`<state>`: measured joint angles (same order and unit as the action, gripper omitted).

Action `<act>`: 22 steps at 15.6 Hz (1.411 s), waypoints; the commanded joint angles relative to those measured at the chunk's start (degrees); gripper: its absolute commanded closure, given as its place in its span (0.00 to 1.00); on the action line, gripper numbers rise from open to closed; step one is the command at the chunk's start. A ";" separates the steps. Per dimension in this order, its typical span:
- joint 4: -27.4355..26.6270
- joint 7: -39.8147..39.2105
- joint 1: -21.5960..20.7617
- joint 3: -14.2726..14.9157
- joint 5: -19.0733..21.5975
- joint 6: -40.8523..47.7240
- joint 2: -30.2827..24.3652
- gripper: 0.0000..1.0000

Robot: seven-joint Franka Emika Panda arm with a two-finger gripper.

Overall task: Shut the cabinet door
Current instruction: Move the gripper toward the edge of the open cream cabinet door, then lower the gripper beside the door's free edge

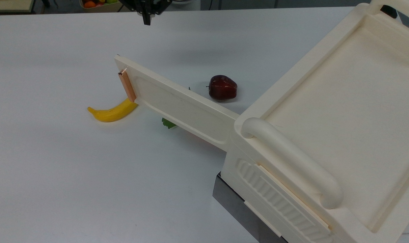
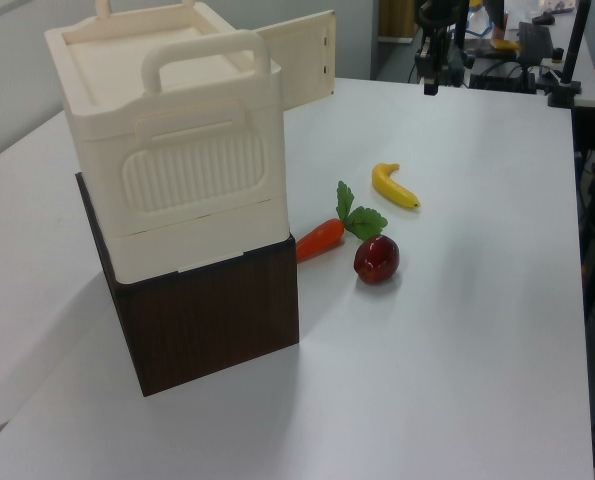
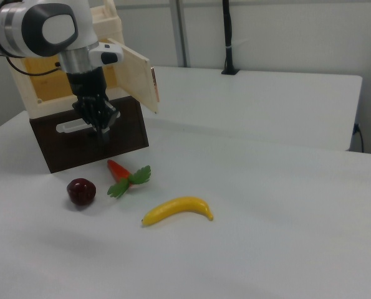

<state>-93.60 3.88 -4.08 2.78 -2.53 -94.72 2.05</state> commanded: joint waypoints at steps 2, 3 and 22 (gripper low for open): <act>0.34 -1.85 0.39 -0.15 -0.63 -0.89 0.41 1.00; 0.43 -2.72 0.39 -0.06 -0.46 -2.21 0.50 1.00; 12.56 5.18 -0.49 -0.59 0.77 -54.68 11.65 1.00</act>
<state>-82.30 7.66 -3.67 2.52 -2.00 -144.54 10.59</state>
